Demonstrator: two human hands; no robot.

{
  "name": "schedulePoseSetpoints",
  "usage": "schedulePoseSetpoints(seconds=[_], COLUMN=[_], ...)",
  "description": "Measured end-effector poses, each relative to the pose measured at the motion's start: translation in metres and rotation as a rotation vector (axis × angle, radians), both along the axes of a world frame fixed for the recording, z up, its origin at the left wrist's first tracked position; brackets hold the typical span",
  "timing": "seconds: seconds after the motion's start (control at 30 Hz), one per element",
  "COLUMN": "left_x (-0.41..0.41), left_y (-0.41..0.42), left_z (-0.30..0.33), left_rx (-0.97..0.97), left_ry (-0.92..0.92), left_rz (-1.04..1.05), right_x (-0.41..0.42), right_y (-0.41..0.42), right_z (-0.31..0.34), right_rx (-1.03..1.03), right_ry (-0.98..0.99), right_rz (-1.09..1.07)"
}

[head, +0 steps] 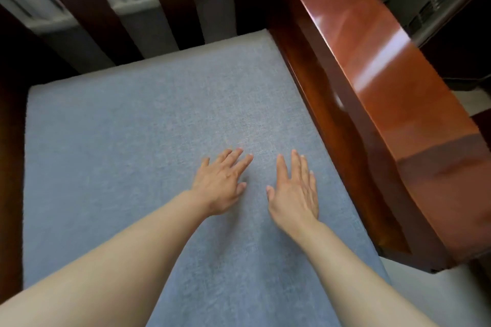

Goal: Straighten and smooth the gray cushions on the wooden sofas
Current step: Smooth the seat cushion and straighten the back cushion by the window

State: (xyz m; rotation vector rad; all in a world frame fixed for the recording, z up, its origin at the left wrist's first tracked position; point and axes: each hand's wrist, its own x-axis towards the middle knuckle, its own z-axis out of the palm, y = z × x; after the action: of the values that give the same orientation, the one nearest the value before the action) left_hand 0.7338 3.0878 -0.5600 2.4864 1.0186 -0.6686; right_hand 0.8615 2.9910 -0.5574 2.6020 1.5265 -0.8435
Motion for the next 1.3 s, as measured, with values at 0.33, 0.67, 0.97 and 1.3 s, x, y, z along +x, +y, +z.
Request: schedulePoseSetpoints(seconds=[0.33, 0.67, 0.97, 1.3], left_x=[-0.085, -0.133, -0.153, -0.153], left_y=[-0.054, -0.135, -0.262, -0.325], left_z=[0.024, 0.026, -0.012, -0.082], left_rx=[-0.045, -0.070, -0.067, 0.165], left_ry=[-0.033, -0.070, -0.008, -0.119], left_rz=[0.207, 0.469, 0.663, 0.709], right_x=[-0.058, -0.095, -0.100, -0.126], right_y=[-0.031, -0.074, -0.171, -0.250], right_z=[0.035, 0.033, -0.007, -0.091], right_rx=[0.000, 0.048, 0.091, 0.269], right_ry=[-0.059, -0.017, 0.028, -0.059], right_rz=[0.154, 0.403, 0.622, 0.571])
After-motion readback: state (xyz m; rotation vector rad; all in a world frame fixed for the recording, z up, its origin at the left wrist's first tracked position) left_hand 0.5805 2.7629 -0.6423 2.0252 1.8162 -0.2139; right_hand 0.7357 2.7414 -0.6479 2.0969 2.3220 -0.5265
